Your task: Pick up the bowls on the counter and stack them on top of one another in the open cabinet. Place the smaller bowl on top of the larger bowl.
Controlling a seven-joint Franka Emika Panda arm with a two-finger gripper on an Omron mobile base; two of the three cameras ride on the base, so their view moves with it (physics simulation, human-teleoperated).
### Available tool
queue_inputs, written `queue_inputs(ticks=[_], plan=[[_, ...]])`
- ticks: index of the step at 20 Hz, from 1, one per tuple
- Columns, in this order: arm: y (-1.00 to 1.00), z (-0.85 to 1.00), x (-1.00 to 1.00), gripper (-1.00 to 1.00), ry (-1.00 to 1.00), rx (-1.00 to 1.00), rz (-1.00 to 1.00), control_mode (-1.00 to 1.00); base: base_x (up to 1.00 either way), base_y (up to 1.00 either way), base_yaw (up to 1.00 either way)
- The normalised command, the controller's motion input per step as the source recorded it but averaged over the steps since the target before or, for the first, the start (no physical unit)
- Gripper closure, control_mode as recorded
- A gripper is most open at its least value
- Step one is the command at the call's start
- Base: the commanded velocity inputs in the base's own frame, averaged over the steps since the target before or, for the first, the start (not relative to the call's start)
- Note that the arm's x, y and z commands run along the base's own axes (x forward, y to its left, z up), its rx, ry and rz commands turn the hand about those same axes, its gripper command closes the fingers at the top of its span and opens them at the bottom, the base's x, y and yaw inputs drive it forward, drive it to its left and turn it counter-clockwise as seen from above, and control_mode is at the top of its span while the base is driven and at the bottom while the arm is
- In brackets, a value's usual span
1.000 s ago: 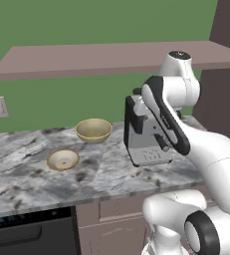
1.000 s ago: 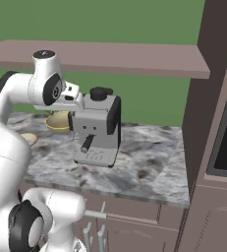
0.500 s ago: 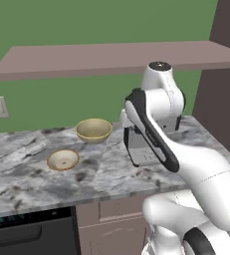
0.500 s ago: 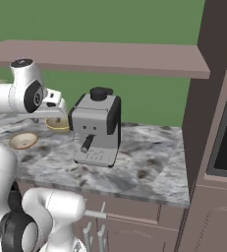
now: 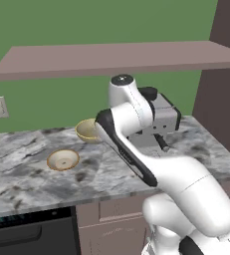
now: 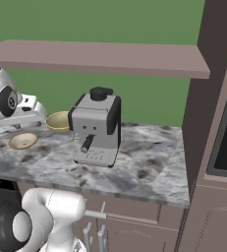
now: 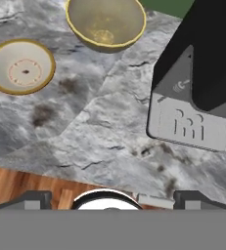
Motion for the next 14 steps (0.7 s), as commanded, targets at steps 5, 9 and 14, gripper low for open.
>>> queue_inputs(ticks=[5, 9, 14], plan=[[0.72, -0.19, 0.00, -1.00, 0.05, -0.13, 0.02, -1.00, 0.00, 0.00, 0.00], [0.61, -0.30, 0.00, -1.00, 0.07, -0.14, 0.03, -1.00, 0.00, 0.00, 0.00], [0.45, -0.39, 0.00, -1.00, 0.06, -0.13, 0.06, -1.00, 0.00, 0.00, 0.00]])
